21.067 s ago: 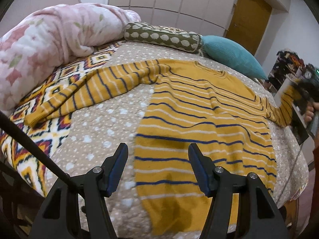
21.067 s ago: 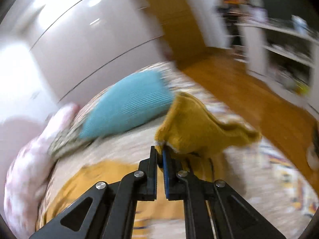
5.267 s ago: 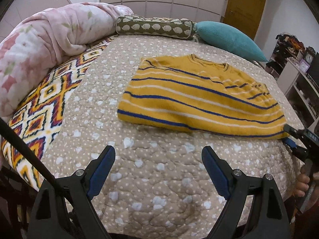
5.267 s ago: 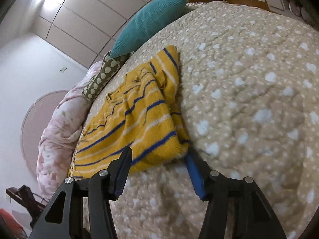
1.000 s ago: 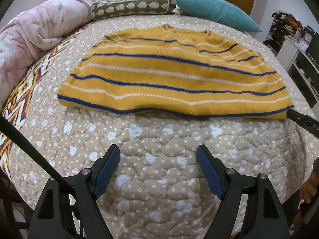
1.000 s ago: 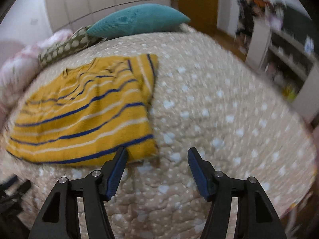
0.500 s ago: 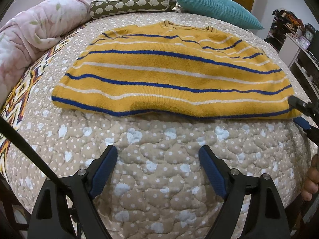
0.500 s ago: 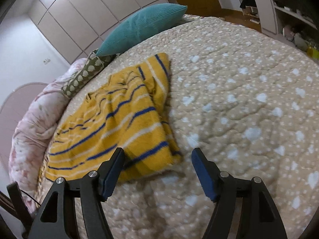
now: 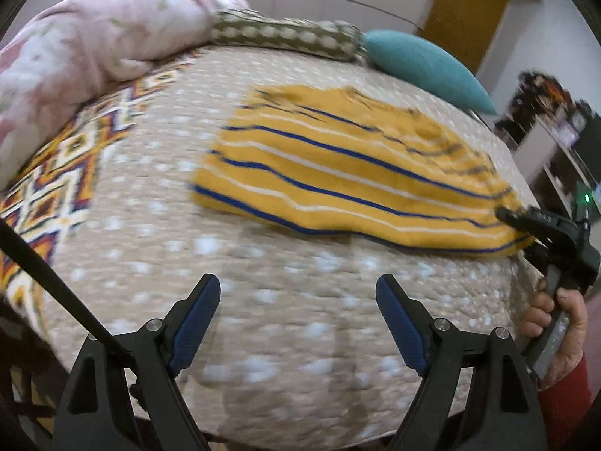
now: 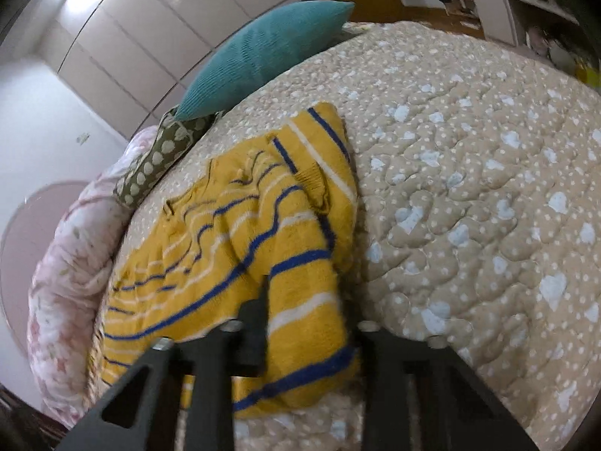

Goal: Fold small clothes

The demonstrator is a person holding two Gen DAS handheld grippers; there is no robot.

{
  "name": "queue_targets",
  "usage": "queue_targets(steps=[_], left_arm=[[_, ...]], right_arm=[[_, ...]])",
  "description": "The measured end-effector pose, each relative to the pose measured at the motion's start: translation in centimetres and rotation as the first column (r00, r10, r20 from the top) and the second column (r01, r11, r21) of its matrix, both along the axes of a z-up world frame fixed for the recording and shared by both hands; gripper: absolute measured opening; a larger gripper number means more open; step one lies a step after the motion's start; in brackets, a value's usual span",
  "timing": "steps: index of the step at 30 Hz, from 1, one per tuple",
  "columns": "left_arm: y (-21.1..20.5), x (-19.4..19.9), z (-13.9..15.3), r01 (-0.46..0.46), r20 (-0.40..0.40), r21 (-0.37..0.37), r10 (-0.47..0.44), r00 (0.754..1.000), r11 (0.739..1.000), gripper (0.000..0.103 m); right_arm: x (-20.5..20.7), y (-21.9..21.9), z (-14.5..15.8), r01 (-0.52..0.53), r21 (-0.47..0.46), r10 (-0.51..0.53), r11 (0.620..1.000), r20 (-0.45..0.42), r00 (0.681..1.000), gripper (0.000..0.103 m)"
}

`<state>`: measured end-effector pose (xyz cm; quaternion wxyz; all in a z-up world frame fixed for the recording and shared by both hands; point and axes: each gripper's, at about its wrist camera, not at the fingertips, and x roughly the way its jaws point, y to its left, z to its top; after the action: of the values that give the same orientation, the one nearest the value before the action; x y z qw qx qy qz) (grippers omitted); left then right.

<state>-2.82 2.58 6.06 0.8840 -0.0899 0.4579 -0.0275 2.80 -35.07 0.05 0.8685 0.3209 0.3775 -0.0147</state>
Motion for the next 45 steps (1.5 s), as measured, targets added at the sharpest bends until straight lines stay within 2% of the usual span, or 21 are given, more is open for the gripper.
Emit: queue_targets(steps=[1,3,5,7,10,13,16,17,20,23,25,28,31,34,37,38,40,41,42,45], left_arm=[[1.2,-0.2,0.1,-0.027,0.003,-0.003,0.027,1.0,1.0,0.084],[3.4,-0.5,0.2,-0.068,0.005,-0.013,0.068,0.998,0.998,0.084],[5.8,-1.0,0.1,-0.118,0.01,-0.031,0.118,0.993,0.993,0.084],[8.0,-1.5,0.2,-0.158,0.019,-0.05,0.159,0.987,0.986,0.084],[10.4,-2.2,0.4,-0.201,0.038,-0.07,0.204,0.978,0.977,0.084],[12.1,-2.8,0.6,-0.233,0.049,-0.075,0.237,0.97,0.97,0.084],[13.9,-3.4,0.4,-0.269,0.05,-0.092,0.274,0.96,0.959,0.084],[14.3,-3.6,0.2,-0.277,0.047,-0.097,0.282,0.958,0.956,0.084],[15.8,-4.2,-0.2,-0.305,0.04,-0.109,0.31,0.95,0.946,0.084],[17.2,-4.8,-0.4,-0.331,0.039,-0.119,0.338,0.94,0.936,0.084],[18.2,-5.0,-0.7,-0.352,0.036,-0.126,0.359,0.933,0.928,0.084],[19.1,-5.1,-0.9,-0.376,0.031,-0.139,0.383,0.923,0.916,0.084],[19.7,-5.3,-1.0,-0.392,0.032,-0.146,0.401,0.916,0.908,0.084],[20.0,-5.5,-0.9,-0.399,0.035,-0.14,0.407,0.913,0.906,0.084],[20.0,-5.6,-0.7,-0.402,0.037,-0.131,0.409,0.912,0.906,0.084],[20.0,-5.7,-0.6,-0.402,0.038,-0.129,0.409,0.912,0.907,0.084],[20.0,-5.7,-0.4,-0.402,0.042,-0.125,0.41,0.911,0.907,0.084],[20.0,-5.7,-0.4,-0.402,0.042,-0.124,0.41,0.911,0.907,0.084],[19.9,-5.5,-0.2,-0.4,0.042,-0.124,0.408,0.912,0.908,0.084],[19.4,-4.7,0.6,-0.379,0.058,-0.132,0.389,0.919,0.916,0.084]], right_arm=[[0.1,0.2,0.3,0.008,-0.01,-0.009,1.0,-0.006,1.0,0.02],[0.4,1.8,2.0,0.004,-0.114,-0.005,0.993,-0.002,1.0,0.018],[1.0,4.4,4.2,-0.027,-0.23,0.032,0.973,0.015,0.999,0.016],[1.7,7.0,6.0,-0.07,-0.305,0.084,0.95,0.034,0.996,0.015],[3.1,13.0,9.0,-0.167,-0.436,0.215,0.884,0.064,0.975,0.015],[4.3,21.0,10.4,-0.296,-0.52,0.383,0.801,0.064,0.921,0.014],[4.9,27.5,9.7,-0.401,-0.562,0.497,0.723,0.02,0.868,0.014],[5.1,30.3,8.7,-0.444,-0.585,0.54,0.678,-0.014,0.842,0.014],[5.4,35.0,5.9,-0.517,-0.623,0.6,0.588,-0.093,0.794,0.014],[5.5,37.3,3.4,-0.53,-0.671,0.607,0.52,-0.147,0.781,0.014],[5.6,37.2,3.2,-0.532,-0.667,0.606,0.522,-0.149,0.781,0.014],[5.2,36.6,4.6,-0.525,-0.663,0.61,0.533,-0.129,0.782,0.013],[4.5,37.2,6.1,-0.513,-0.681,0.629,0.524,-0.097,0.771,0.014],[4.0,39.2,6.0,-0.546,-0.682,0.673,0.487,-0.106,0.732,0.014],[4.4,41.2,4.1,-0.581,-0.686,0.692,0.438,-0.155,0.705,0.014],[4.6,41.4,3.5,-0.592,-0.68,0.695,0.432,-0.166,0.699,0.017],[4.7,41.2,2.8,-0.638,-0.629,0.721,0.445,-0.171,0.672,0.025],[4.4,40.9,2.9,-0.659,-0.597,0.739,0.457,-0.158,0.655,0.035],[4.2,40.5,3.2,-0.677,-0.569,0.754,0.467,-0.143,0.641,0.038],[2.9,37.7,5.2,-0.717,-0.463,0.783,0.521,-0.077,0.618,0.04]])
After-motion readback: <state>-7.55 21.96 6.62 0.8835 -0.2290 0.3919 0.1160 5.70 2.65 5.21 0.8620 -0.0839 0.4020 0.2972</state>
